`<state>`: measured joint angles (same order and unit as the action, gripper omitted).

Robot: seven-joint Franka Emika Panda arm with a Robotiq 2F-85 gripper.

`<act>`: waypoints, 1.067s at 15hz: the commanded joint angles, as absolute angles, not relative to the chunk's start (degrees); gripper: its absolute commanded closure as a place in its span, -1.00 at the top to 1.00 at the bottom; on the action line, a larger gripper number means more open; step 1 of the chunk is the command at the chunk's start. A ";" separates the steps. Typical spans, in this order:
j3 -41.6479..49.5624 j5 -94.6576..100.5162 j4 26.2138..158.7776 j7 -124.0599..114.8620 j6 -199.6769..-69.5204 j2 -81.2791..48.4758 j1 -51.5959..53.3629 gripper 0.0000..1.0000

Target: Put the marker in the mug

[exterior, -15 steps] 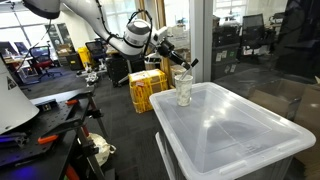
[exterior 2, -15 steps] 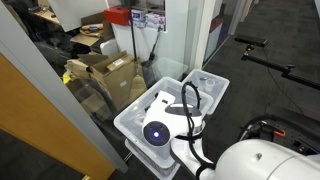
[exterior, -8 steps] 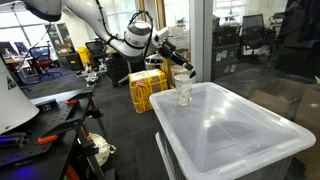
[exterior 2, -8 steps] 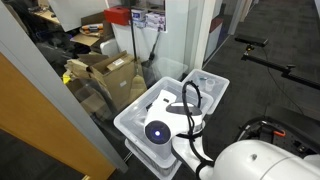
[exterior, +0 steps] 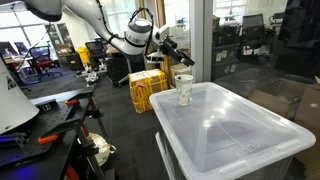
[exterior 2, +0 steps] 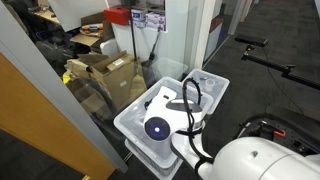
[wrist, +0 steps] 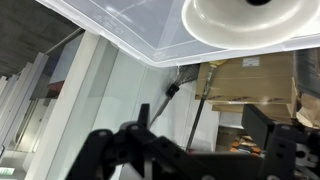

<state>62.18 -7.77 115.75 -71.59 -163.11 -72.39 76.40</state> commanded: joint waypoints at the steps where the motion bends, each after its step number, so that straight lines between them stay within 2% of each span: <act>1: 63.98 -8.02 117.75 -73.73 -163.52 -71.90 77.82 1.00; 9: 65.98 -9.19 121.97 -74.24 -167.40 -70.10 78.16 1.00; 16: 66.66 -13.85 128.38 -71.67 -178.05 -66.87 78.09 1.00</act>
<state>66.16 -12.25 124.05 -73.54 -173.72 -70.72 77.17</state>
